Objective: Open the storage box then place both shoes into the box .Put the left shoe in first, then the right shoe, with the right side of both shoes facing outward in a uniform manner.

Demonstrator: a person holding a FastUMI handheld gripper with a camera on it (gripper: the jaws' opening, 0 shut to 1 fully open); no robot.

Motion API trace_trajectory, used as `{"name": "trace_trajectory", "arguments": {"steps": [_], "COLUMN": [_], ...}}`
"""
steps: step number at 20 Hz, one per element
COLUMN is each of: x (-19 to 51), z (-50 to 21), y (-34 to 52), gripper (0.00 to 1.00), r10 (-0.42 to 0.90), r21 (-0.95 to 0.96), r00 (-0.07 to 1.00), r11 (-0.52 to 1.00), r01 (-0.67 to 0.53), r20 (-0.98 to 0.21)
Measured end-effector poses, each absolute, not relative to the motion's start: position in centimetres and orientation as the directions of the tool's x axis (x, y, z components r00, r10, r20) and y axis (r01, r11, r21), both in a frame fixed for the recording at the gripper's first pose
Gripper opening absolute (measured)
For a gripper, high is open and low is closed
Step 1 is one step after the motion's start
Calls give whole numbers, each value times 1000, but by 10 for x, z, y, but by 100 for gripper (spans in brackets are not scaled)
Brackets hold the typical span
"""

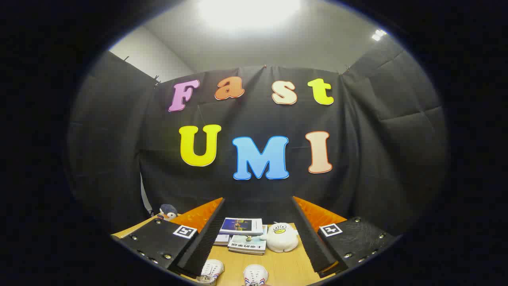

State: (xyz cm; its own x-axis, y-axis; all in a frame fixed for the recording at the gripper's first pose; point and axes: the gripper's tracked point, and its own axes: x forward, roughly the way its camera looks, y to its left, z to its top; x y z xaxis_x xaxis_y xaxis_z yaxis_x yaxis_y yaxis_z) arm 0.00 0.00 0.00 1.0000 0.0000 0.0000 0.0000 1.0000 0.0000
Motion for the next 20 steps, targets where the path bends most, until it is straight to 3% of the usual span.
{"name": "trace_trajectory", "arguments": {"steps": [20], "x": [13], "z": [-5], "y": [3], "gripper": [97], "r10": [17], "r21": [24], "r00": [1000], "r11": [1000], "r01": [-17], "r20": [-11]}}
